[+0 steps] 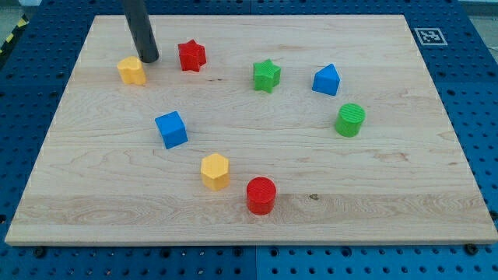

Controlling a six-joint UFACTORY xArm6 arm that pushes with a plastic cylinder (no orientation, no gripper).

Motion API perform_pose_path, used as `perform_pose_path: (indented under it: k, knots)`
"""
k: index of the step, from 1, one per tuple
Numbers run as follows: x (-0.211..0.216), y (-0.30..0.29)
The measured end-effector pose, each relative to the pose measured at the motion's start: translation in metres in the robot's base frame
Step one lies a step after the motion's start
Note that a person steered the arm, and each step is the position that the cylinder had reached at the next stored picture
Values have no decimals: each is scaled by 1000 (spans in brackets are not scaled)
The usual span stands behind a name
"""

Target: Push the red star into the red circle

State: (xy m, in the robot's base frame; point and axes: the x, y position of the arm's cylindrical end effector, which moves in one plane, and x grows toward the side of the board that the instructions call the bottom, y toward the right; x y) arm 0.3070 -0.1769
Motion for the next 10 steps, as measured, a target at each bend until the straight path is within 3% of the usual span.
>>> perform_pose_path:
  k: [2,5,8,10]
  knots:
    - [-28,42]
    - [-4,103]
    - [48,106]
    - [72,72]
